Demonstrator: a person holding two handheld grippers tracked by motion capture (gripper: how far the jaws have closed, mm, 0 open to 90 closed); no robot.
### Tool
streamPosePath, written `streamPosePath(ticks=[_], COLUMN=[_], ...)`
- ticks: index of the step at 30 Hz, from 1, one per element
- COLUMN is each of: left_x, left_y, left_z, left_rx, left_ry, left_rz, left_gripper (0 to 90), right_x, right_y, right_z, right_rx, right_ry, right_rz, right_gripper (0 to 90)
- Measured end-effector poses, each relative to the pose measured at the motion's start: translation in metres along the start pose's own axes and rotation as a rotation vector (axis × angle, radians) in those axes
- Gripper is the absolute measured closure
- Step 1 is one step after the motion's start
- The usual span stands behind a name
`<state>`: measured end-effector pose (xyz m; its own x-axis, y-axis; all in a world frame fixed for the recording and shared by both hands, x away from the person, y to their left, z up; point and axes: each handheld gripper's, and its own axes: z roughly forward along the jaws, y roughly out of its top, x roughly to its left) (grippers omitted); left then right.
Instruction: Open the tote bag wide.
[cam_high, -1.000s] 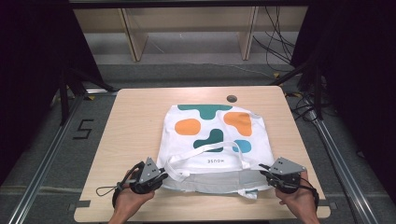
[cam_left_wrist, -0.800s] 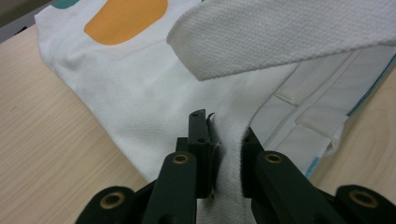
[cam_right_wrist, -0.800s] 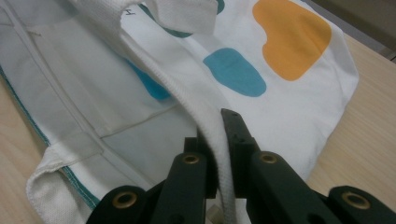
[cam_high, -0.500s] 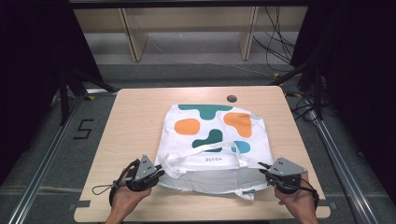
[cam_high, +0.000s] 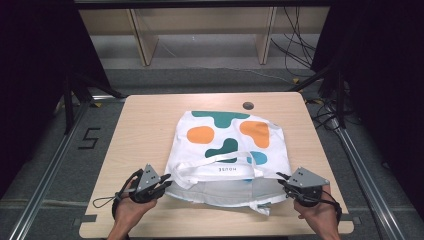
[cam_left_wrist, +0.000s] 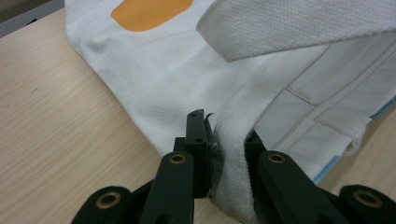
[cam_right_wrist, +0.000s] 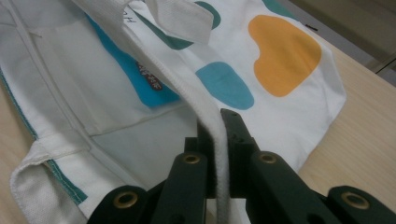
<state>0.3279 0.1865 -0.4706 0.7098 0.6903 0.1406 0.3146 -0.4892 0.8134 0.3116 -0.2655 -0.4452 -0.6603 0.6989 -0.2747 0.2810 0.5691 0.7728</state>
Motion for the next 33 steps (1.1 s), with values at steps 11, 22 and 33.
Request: streamPosePath(ticks=[11, 22, 33], left_x=[0.0, 0.009, 0.019], left_y=[0.022, 0.047, 0.079], left_z=[-0.015, -0.037, -0.065], left_rx=[-0.11, -0.223, -0.301], left_ry=[0.006, -0.035, 0.015], left_rz=[-0.011, -0.067, -0.045], left_gripper=[84.3, 85.1, 85.7], right_x=[-0.013, -0.028, -0.038], right_y=[0.016, 0.044, 0.082], right_z=[-0.006, -0.025, -0.045], right_rx=[-0.053, -0.132, -0.195], right_ry=[-0.041, -0.056, -0.09], right_rz=[-0.006, -0.001, -0.043], right_gripper=[88.0, 88.1, 88.2])
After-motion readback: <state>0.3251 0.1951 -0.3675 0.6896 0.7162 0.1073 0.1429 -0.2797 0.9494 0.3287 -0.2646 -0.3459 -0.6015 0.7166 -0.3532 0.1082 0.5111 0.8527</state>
